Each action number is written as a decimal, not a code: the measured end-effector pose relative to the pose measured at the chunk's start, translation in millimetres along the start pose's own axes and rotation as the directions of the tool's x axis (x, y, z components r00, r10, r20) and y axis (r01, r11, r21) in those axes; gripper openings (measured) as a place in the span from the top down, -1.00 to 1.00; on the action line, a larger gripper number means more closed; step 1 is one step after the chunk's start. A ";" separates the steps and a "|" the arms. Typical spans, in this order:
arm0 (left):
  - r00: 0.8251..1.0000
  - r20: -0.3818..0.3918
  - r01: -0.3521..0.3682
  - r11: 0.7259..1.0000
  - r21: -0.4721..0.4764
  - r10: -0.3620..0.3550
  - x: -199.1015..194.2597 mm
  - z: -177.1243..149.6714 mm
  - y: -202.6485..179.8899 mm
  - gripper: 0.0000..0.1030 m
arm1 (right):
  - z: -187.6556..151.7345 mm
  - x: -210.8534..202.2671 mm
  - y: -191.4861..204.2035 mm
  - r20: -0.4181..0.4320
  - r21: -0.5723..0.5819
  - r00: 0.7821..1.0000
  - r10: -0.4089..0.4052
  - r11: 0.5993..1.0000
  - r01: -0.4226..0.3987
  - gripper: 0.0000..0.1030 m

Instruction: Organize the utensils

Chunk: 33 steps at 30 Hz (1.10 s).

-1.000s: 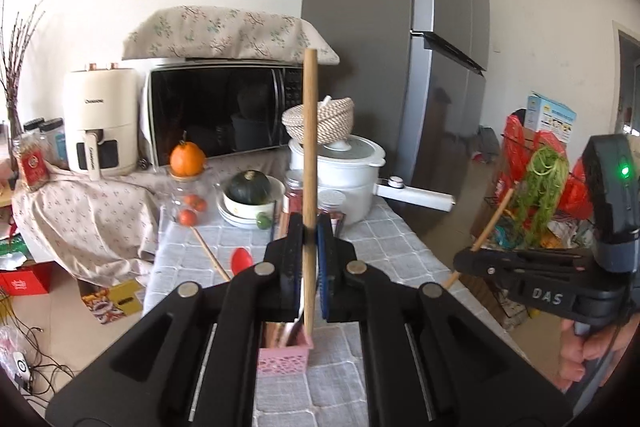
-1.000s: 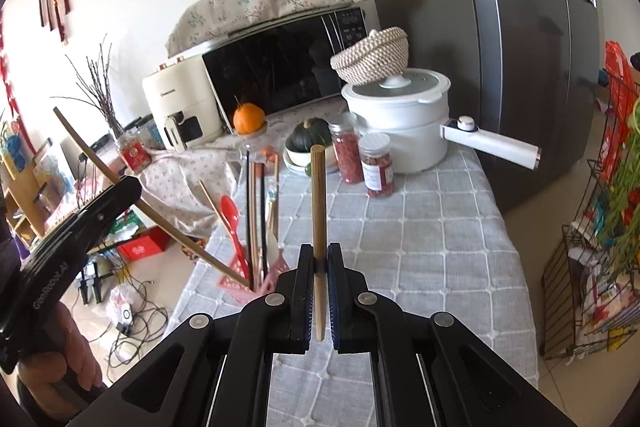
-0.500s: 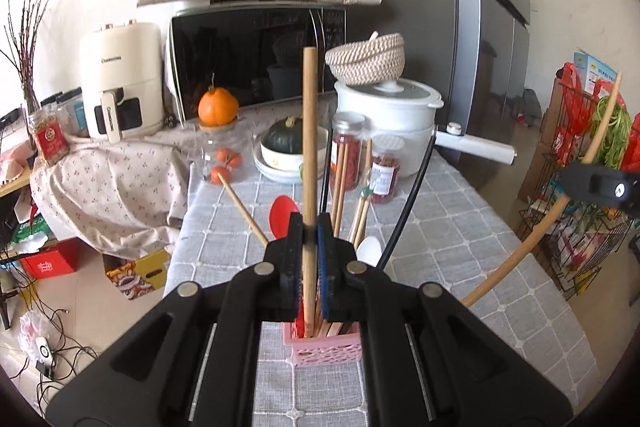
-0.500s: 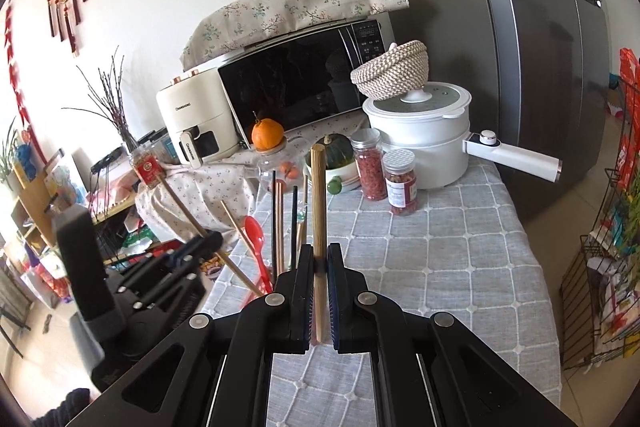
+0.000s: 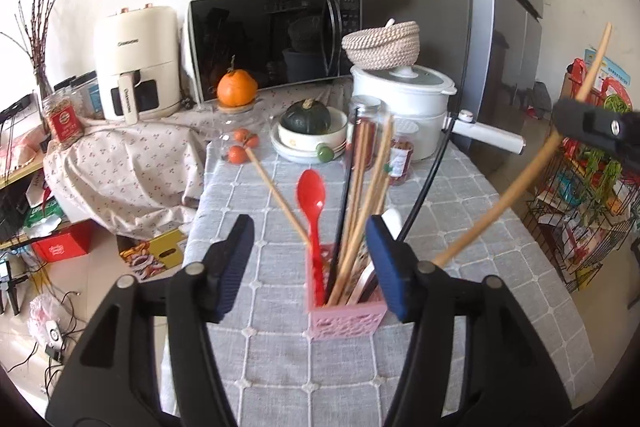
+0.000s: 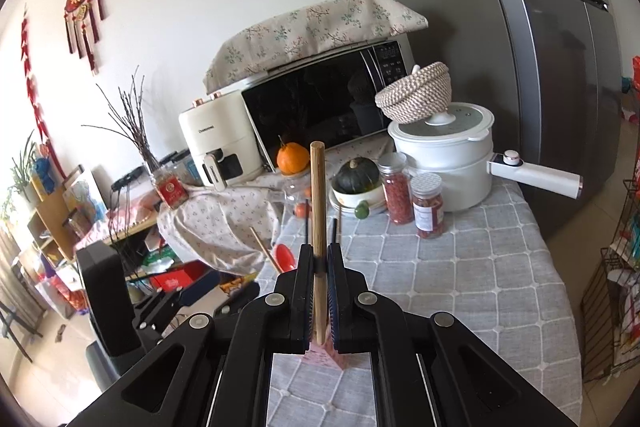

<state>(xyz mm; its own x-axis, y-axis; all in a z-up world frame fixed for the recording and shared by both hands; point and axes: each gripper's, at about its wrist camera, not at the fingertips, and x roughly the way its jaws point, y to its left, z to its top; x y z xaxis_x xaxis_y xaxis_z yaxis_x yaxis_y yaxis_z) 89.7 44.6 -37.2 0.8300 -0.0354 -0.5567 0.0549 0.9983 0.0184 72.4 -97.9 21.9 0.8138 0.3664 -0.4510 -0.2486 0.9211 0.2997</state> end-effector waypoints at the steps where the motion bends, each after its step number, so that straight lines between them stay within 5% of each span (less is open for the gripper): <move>1: 1.000 -0.014 -0.004 1.000 -0.006 0.004 0.2 -2.6 3.3 -0.25 | 0.6 2.4 2.5 0.003 -0.002 1.000 0.006 1.000 -0.006 0.88; 12: 0.991 -0.129 -0.030 0.999 -0.028 0.026 5.0 -26.7 34.7 -0.31 | -7.3 51.6 18.4 -0.023 0.000 1.000 0.016 1.000 -0.016 0.88; 28: 0.987 -0.160 -0.018 1.000 0.001 0.018 4.6 -31.8 33.8 -0.33 | -24.9 107.4 14.8 -0.068 -0.019 0.998 -0.008 1.000 0.006 0.86; 33: 0.988 -0.156 -0.013 1.000 0.003 0.013 3.0 -31.5 30.9 -0.36 | -13.8 90.5 15.2 -0.024 -0.002 0.999 0.032 0.999 -0.032 0.55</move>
<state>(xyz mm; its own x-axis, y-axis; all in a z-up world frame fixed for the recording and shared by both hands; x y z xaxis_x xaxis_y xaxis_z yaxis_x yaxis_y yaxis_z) 76.4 76.8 -64.5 0.7341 -0.0144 -0.6789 0.0459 0.9985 0.0284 135.0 -48.9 -25.9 0.7925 0.3985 -0.4616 -0.2751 0.9092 0.3126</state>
